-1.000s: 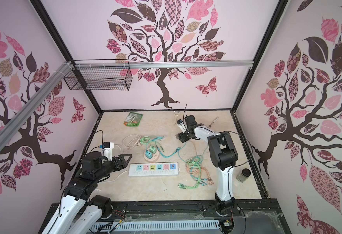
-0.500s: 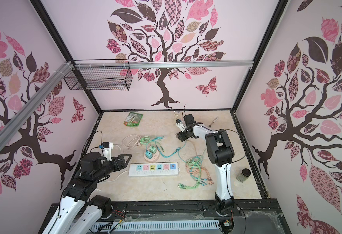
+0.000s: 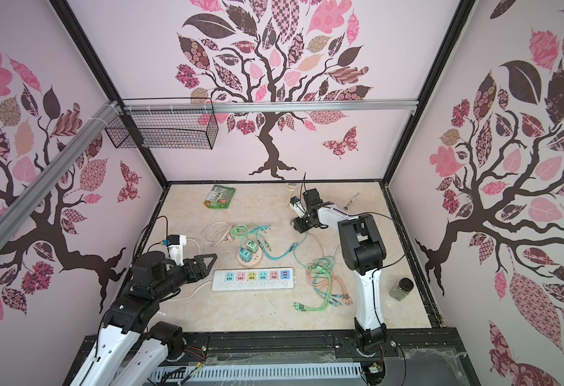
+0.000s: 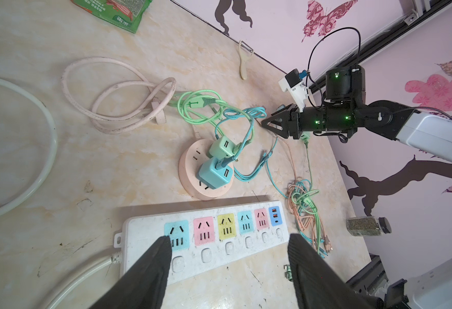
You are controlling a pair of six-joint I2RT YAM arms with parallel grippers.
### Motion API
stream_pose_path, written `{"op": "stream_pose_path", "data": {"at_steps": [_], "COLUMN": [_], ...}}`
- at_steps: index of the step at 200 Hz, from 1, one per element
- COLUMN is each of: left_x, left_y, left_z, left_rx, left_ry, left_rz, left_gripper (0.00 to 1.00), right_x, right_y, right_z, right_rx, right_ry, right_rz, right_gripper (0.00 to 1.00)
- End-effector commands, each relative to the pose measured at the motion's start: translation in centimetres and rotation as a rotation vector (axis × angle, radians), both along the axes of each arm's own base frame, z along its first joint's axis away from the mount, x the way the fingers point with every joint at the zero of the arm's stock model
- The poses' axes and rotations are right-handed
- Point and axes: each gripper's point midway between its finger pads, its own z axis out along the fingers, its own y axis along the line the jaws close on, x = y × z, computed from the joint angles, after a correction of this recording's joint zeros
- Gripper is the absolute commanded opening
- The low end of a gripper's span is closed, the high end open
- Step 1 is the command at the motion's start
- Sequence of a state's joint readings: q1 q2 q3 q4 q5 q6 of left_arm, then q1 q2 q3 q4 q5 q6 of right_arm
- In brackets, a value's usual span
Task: Insert the plug
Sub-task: 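Grasp the pale pink charger with the right gripper and lift it, then carry the pink charger toward the left gripper while the left gripper approaches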
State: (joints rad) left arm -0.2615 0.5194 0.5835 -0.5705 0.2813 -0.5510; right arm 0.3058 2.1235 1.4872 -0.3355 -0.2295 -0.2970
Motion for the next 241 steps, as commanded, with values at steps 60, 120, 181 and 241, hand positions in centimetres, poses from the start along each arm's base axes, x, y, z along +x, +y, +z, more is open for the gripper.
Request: {"op": "stream_pose_path", "data": {"at_steps": [60, 120, 181, 241], "left_x": [0.1, 0.2, -0.2, -0.5], "left_y": [-1.5, -3.9, -6.2, -7.9], "left_z": [1.9, 4.5, 6.9, 9.0], "left_rx": [-0.085, -0.237, -0.35, -0.421], "left_ry": [-0.045, -0.062, -0.045, -0.045], "left_rz": [-0.063, -0.164, -0.304, -0.38], "left_gripper": [0.73, 0.73, 0.74, 0.75], "right_x": [-1.8, -4.2, -8.8, -14.6], "right_y": [0.0, 0.5, 2.3, 3.8], "right_z": [6.2, 14.1, 20.8, 25.0], "right_rx": [0.125, 0.249, 0.305, 0.36], "right_ry": [-0.077, -0.197, -0.314, -0.377], "right_rz": [-0.065, -0.057, 0.013, 0.097], "right_gripper": [0.26, 0.21, 0.22, 0.23]}}
